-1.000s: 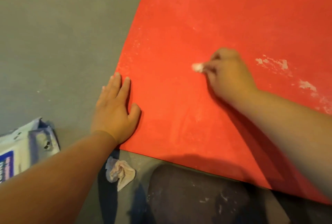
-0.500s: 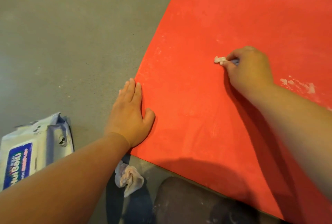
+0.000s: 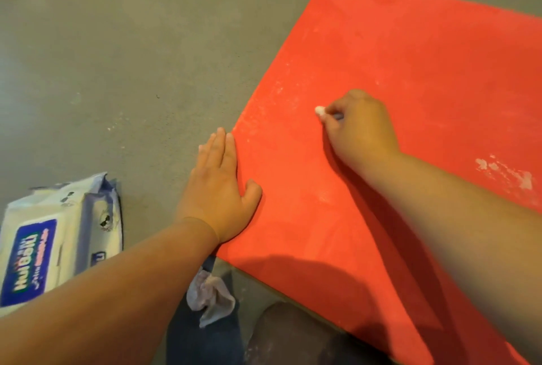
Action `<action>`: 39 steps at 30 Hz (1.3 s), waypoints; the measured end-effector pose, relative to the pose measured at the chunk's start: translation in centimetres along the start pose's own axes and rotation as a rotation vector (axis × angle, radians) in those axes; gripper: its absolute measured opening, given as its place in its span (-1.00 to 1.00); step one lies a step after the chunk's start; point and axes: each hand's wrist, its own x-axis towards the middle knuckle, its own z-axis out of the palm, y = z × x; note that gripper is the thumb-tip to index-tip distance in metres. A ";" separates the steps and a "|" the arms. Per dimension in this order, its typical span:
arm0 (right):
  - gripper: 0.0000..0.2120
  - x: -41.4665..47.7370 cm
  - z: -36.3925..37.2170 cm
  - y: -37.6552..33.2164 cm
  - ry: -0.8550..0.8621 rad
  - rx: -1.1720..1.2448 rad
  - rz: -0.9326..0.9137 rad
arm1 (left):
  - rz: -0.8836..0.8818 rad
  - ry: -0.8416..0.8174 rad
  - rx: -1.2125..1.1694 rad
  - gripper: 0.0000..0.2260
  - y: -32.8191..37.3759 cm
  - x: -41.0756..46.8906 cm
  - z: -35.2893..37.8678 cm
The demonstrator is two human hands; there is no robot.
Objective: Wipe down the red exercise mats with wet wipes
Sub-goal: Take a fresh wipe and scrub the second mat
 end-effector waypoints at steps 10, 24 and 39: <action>-0.82 6.0 3.0 -3.0 -0.100 0.005 -0.182 | 0.008 -0.018 0.013 -0.18 0.0 0.1 -0.1; -0.80 8.4 4.9 -5.7 -0.086 0.029 -0.161 | 0.034 -0.013 -0.010 -0.18 -0.2 0.2 -0.2; -0.78 6.9 4.4 -5.6 -0.087 -0.030 -0.124 | 0.037 -0.003 -0.019 -0.18 -0.2 0.3 -0.1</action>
